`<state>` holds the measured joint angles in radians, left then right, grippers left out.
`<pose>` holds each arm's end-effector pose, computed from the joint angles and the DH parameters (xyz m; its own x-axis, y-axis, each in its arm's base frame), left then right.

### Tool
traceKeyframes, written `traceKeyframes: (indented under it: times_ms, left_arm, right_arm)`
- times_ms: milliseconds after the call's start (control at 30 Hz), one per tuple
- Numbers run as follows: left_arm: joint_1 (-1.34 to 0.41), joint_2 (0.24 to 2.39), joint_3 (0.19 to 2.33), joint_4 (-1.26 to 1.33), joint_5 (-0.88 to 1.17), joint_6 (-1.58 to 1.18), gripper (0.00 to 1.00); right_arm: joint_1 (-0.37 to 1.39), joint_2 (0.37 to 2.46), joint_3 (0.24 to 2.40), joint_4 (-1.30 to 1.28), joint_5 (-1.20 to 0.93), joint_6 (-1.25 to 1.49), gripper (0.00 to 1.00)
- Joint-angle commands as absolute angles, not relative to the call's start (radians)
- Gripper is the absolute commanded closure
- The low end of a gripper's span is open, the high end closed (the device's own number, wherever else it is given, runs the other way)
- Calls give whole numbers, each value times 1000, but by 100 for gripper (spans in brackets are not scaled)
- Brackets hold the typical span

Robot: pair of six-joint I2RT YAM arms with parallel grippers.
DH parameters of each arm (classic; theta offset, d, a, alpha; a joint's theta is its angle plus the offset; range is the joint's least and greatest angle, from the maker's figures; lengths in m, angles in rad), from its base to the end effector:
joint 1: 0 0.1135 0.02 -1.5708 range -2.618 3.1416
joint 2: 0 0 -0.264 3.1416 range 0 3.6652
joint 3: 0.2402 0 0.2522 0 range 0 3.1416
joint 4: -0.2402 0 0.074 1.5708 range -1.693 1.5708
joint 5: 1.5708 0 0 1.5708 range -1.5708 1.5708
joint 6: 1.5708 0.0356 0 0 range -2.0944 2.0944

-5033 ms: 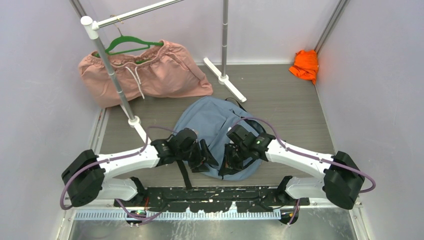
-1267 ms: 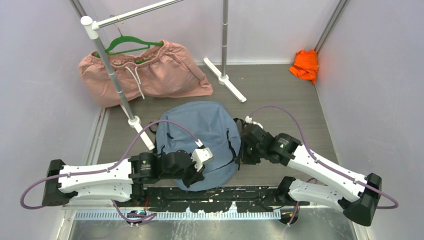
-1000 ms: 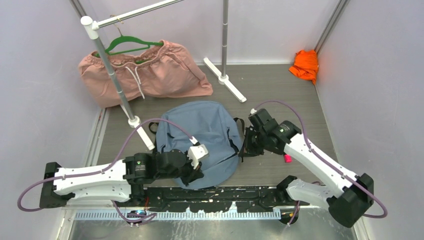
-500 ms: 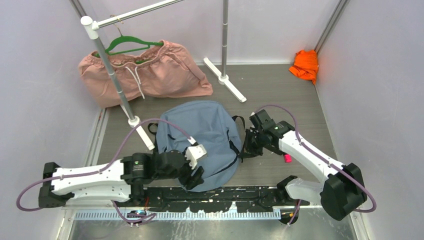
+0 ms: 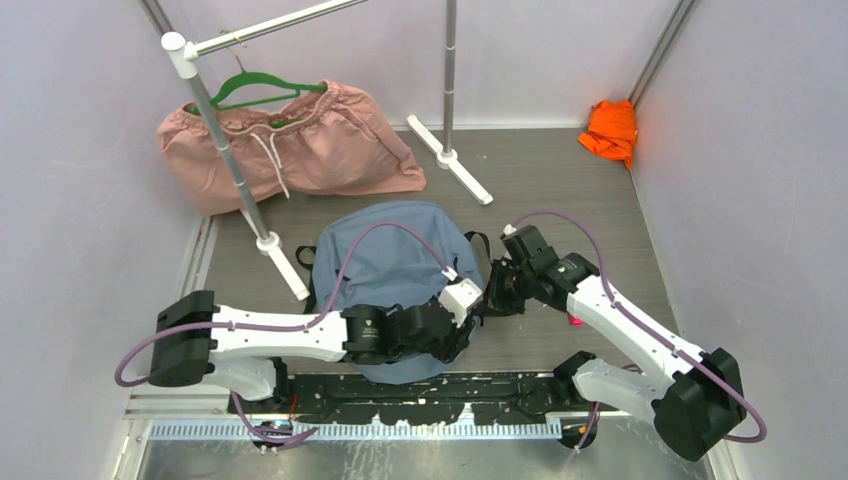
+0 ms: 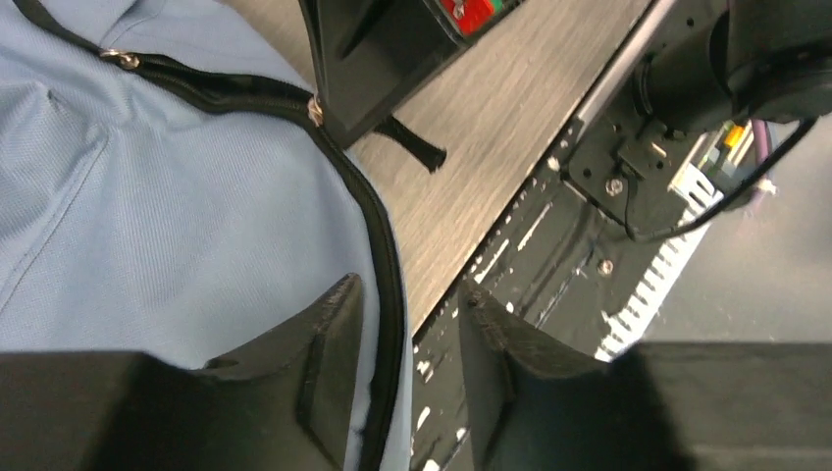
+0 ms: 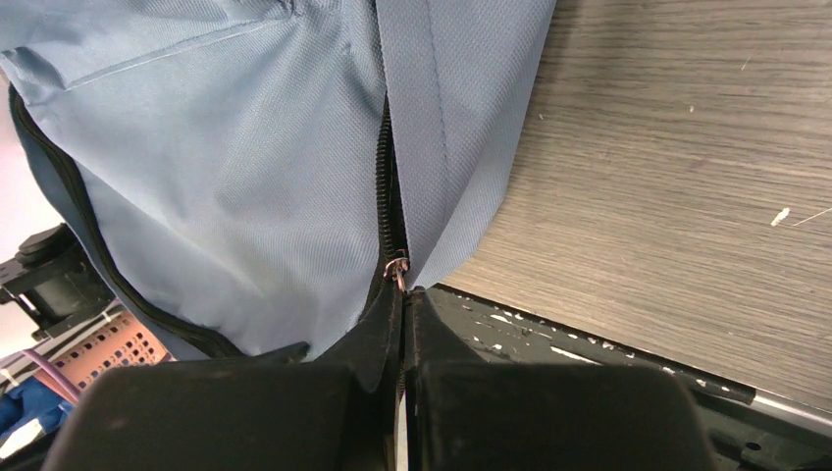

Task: Pack the student bag
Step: Zip the student bag at the center of the board.

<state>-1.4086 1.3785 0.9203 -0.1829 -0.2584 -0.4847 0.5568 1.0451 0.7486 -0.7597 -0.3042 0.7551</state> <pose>0.0579 -0.2972 0.2532 -0.5146 0.3553 -0.7803 0.7700 0.5920 -0.2382 0.1578 0.1108 0.2337 -0.9695 0.1667 -0.1797 0.0482 0.8484 0.5272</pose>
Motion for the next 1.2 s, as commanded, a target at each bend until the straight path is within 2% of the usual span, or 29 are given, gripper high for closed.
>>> traceKeyframes:
  times_ms: [0,67,100,300,500,667,800,933,1000,1067,1167]
  left_arm:
    - [-1435,1403,893,38,-460,-540,69]
    - [-1434,1412,888,37,-484,-553,96]
    - [-1434,1412,888,29,-493,-560,100]
    - [-1435,1326,804,33,-440,-613,100]
    - [-1434,1237,695,36,-312,-661,100]
    - [-1436,1208,644,38,-239,-695,100]
    - [-1439,1214,683,-5,-229,-688,100]
    - [-1477,1286,889,-222,-324,-593,54]
    - [-1523,1328,954,-256,-414,-524,38]
    - [-1534,1363,973,-243,-460,-489,34]
    - [-1534,1409,984,-242,-527,-486,32]
  right_arm:
    - [564,1011,743,-713,-332,776,99]
    - [564,998,745,-730,-323,773,99]
    - [563,992,745,-741,-311,770,99]
    - [563,972,761,-799,-206,749,99]
    - [548,1037,801,-784,-107,703,99]
    - [528,1112,875,-765,-121,679,99]
    - [529,1104,883,-774,-164,675,99]
    - [529,1077,855,-774,-201,689,99]
    - [529,1063,840,-767,-211,703,99]
    - [529,1055,834,-763,-214,711,99]
    - [529,1044,834,-761,-217,714,99]
